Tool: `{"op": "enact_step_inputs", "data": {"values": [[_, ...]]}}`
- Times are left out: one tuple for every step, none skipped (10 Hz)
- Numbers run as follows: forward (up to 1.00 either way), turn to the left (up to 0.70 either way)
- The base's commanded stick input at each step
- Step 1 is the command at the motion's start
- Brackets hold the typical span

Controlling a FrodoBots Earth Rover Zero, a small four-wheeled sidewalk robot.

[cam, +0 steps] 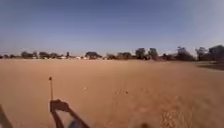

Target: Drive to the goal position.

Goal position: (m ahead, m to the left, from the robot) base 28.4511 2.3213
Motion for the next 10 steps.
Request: {"op": "enact_step_inputs", "data": {"values": [[1.0,0.0],[1.0,0.0],[1.0,0.0],[1.0,0.0],[1.0,0.0],[1.0,0.0],[1.0,0.0],[1.0,0.0],[1.0,0.0],[1.0,0.0]]}}
